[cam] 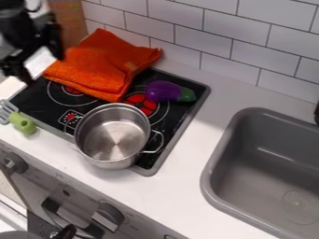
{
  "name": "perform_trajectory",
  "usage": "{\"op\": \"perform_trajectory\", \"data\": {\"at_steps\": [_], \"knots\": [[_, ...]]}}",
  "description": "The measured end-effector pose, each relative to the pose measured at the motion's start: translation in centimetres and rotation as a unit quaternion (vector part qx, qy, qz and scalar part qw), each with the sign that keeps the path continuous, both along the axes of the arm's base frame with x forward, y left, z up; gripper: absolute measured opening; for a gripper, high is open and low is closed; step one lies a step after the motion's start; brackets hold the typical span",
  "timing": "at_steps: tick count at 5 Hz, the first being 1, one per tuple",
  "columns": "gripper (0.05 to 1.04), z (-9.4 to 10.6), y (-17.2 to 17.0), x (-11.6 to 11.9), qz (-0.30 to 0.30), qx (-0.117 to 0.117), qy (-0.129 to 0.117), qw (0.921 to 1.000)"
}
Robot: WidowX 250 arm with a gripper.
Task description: Put the green spatula on the lower left side of the burner table
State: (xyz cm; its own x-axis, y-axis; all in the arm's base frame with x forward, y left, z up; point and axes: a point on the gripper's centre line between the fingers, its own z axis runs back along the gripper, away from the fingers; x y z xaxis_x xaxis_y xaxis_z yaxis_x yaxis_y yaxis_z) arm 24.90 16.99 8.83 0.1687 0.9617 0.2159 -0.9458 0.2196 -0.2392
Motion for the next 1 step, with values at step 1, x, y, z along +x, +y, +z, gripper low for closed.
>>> {"op": "perform_trajectory", "data": {"at_steps": [1], "knots": [[1.000,0.25,-1.63,1.55,-0.109,0.030,0.006,0.9936]]}}
